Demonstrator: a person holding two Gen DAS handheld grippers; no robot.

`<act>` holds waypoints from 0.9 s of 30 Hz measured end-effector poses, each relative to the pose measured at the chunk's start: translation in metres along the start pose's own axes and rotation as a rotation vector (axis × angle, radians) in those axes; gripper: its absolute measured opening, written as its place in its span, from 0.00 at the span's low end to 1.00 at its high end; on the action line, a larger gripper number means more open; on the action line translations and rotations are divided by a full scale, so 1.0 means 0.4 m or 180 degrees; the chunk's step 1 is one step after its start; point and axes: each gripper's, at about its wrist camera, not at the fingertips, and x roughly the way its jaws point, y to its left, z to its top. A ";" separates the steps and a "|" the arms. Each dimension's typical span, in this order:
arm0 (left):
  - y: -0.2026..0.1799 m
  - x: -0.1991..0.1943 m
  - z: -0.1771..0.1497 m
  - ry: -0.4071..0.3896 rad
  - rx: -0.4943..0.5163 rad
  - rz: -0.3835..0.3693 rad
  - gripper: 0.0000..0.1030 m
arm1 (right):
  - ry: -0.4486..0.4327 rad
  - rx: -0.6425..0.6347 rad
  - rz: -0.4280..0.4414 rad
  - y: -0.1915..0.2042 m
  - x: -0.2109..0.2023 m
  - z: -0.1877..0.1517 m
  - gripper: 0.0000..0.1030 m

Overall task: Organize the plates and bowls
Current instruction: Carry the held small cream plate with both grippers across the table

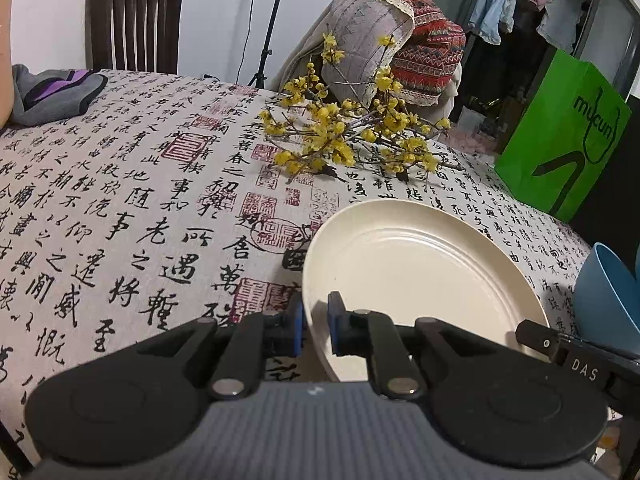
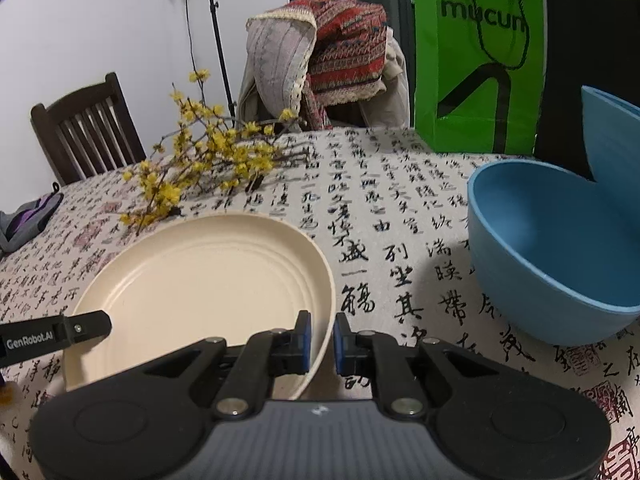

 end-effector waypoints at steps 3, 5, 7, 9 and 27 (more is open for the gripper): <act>0.003 0.001 0.004 -0.0005 -0.0048 -0.0021 0.12 | 0.0013 0.0009 0.0014 0.001 0.001 0.000 0.14; 0.010 0.002 0.012 -0.0044 -0.0096 -0.0014 0.13 | 0.0015 0.0016 0.0020 0.000 0.001 0.000 0.14; 0.015 0.003 0.018 -0.0090 -0.0132 0.0009 0.13 | 0.0016 0.0032 0.0022 -0.001 0.001 0.000 0.14; 0.019 0.008 0.020 -0.0115 -0.0130 0.0020 0.13 | 0.0018 0.0065 0.0029 -0.004 0.000 0.001 0.15; -0.011 -0.013 0.010 -0.0339 0.0185 0.0132 0.07 | -0.0119 0.0014 0.0068 0.002 -0.017 -0.005 0.10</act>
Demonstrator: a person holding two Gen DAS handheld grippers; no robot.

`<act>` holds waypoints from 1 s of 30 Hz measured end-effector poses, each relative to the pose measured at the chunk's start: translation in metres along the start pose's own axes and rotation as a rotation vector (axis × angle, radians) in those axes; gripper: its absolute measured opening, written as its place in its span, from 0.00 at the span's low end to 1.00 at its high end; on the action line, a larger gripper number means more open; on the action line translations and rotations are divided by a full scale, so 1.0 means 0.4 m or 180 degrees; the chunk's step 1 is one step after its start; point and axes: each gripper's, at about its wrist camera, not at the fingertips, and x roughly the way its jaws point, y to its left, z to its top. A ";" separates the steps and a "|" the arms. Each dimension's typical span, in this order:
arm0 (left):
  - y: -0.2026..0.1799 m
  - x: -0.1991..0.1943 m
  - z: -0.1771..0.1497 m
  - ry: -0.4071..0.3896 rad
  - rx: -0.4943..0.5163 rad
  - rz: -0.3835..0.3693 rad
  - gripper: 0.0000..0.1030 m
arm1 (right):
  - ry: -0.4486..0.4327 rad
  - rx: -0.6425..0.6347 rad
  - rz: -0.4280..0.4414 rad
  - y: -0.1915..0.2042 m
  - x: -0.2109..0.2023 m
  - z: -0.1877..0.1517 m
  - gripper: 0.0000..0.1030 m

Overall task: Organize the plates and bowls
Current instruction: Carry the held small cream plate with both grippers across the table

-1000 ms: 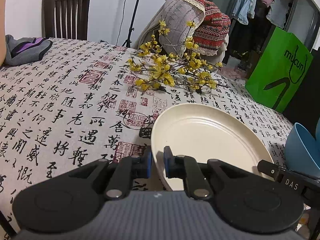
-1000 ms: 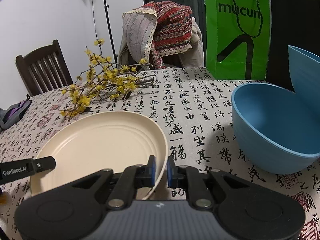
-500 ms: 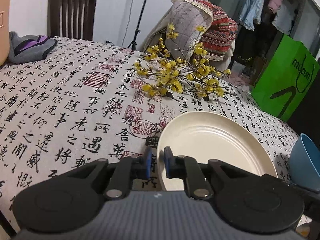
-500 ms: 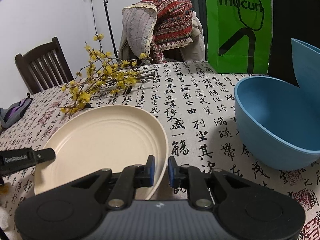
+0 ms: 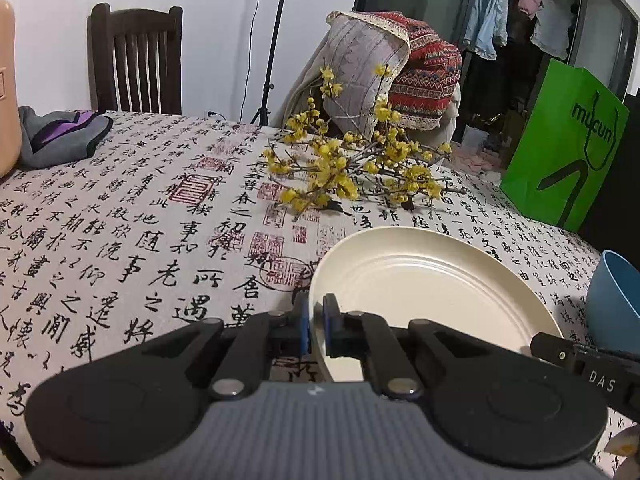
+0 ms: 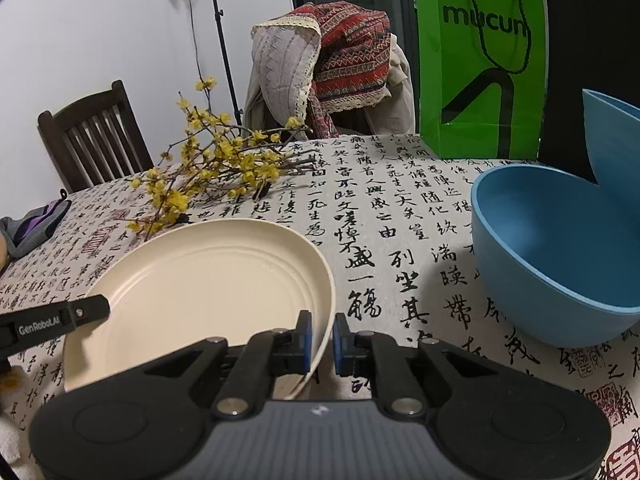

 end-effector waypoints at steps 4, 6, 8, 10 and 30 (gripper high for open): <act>0.003 -0.006 0.003 -0.0018 -0.0016 -0.0020 0.07 | -0.0029 -0.0013 0.0003 0.001 -0.003 0.000 0.10; 0.001 -0.011 0.003 -0.0036 -0.0008 -0.0022 0.07 | -0.0034 -0.0013 0.0000 0.001 -0.004 0.000 0.10; -0.002 -0.016 0.003 -0.0060 0.0011 -0.0013 0.07 | -0.0045 -0.0015 -0.0001 0.001 -0.007 -0.001 0.10; -0.004 -0.019 0.004 -0.0081 0.0017 -0.0013 0.07 | -0.0066 -0.0020 -0.0002 0.002 -0.010 0.001 0.10; 0.024 -0.141 0.048 -0.0340 -0.0159 -0.0109 0.07 | -0.0288 -0.0157 0.0136 0.038 -0.107 0.027 0.11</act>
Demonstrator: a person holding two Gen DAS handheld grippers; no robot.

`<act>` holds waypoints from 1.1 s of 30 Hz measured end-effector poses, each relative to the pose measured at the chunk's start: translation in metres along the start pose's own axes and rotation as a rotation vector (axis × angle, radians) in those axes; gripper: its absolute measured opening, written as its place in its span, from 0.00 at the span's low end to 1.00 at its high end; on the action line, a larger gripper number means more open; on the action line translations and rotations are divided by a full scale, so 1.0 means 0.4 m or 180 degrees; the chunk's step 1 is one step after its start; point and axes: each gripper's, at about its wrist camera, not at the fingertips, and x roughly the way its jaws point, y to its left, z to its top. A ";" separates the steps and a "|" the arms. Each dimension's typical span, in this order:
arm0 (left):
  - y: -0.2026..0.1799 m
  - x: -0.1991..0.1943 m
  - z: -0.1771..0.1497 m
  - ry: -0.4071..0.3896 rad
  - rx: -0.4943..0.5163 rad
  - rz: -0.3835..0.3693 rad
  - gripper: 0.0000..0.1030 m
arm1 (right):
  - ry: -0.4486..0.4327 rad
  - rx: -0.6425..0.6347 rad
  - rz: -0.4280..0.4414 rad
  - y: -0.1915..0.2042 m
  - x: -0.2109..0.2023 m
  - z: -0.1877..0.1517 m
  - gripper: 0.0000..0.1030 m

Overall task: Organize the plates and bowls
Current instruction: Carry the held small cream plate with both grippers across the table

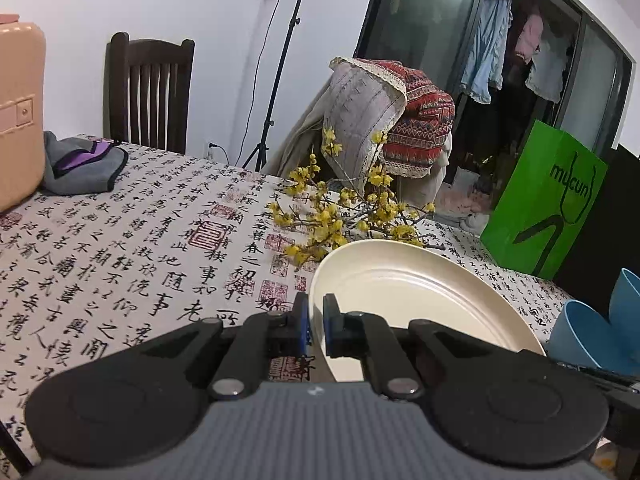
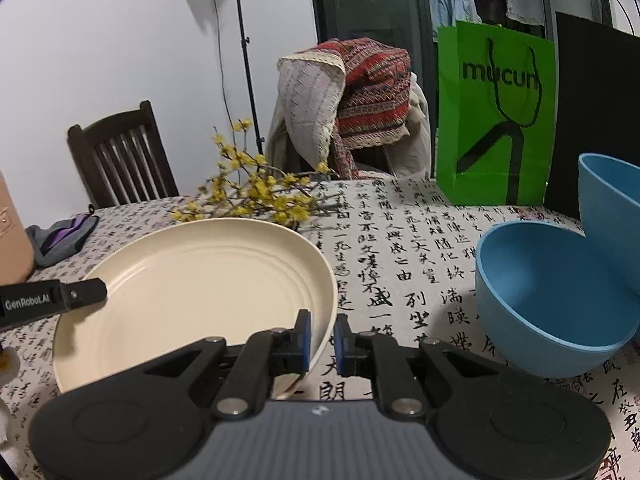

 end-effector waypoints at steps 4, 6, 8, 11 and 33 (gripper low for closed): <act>-0.006 -0.032 0.002 -0.0053 0.0139 0.0032 0.07 | -0.0041 -0.0001 0.0035 0.006 -0.023 0.006 0.11; -0.005 -0.047 0.005 -0.0050 0.0156 0.0026 0.07 | -0.0062 -0.0010 0.0036 0.011 -0.035 0.007 0.11; -0.003 -0.061 0.006 -0.0029 0.0182 0.0017 0.07 | -0.0088 -0.0046 0.0019 0.019 -0.049 0.003 0.11; 0.000 -0.082 0.007 -0.0025 0.0212 0.0011 0.07 | -0.0114 -0.0060 0.0012 0.027 -0.072 -0.001 0.11; 0.009 -0.245 0.004 -0.0063 0.0413 -0.0008 0.08 | -0.0320 -0.0116 0.0088 0.068 -0.213 -0.027 0.11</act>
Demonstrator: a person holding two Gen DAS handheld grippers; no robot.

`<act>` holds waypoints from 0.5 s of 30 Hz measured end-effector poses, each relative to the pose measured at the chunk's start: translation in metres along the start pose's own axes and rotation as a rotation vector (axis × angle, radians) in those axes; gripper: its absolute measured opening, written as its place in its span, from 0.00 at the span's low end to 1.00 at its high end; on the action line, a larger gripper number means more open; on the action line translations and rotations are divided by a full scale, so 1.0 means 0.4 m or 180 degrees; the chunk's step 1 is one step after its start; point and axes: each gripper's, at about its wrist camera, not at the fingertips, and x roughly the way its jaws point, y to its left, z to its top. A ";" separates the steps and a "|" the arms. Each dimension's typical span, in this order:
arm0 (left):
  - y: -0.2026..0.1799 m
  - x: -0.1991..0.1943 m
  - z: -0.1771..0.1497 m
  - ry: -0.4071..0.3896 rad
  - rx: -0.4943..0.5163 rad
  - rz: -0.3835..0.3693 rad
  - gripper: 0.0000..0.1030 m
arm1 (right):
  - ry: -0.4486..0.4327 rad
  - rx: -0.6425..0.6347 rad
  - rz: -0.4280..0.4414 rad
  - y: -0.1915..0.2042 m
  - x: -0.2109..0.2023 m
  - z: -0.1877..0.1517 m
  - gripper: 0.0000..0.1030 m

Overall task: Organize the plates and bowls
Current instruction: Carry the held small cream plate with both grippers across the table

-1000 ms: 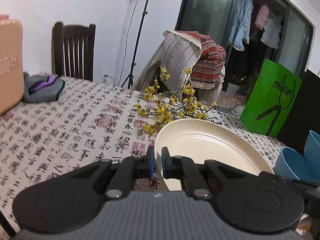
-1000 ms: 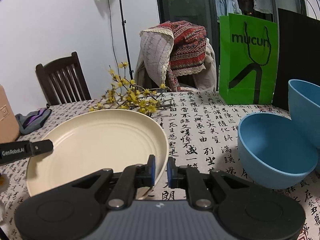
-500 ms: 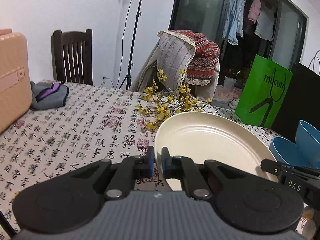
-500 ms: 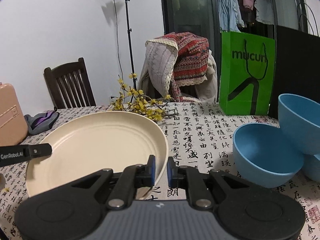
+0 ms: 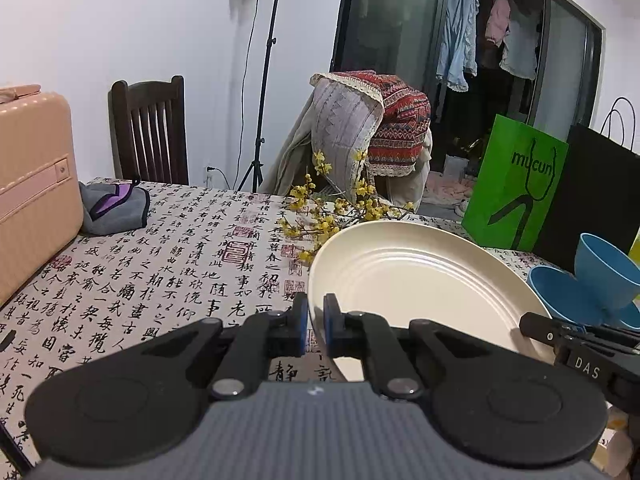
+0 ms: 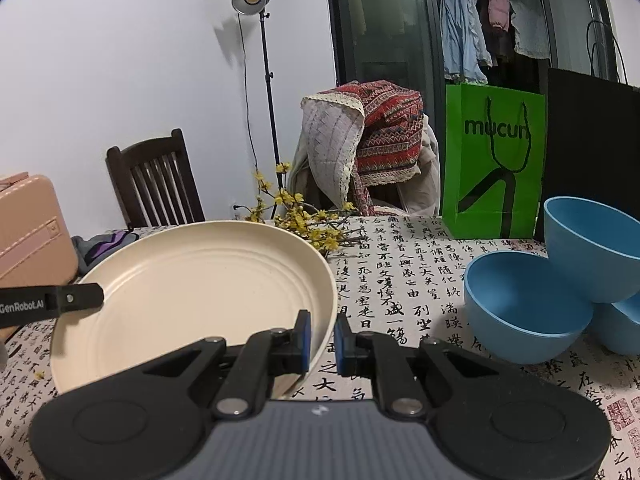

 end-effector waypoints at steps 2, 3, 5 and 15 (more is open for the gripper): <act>-0.001 -0.012 -0.002 -0.0023 0.0029 -0.0013 0.08 | -0.0008 0.0008 0.0009 -0.003 -0.008 -0.001 0.11; 0.000 -0.017 -0.005 -0.0037 0.0031 -0.0021 0.08 | -0.0017 0.0007 0.0014 -0.002 -0.012 -0.002 0.11; 0.002 -0.029 -0.009 -0.0063 0.0020 -0.0035 0.08 | -0.0028 0.0011 0.0021 -0.001 -0.021 -0.004 0.11; 0.008 -0.082 -0.033 -0.0145 -0.0013 -0.0036 0.08 | -0.0136 -0.0038 0.0013 0.013 -0.070 -0.021 0.11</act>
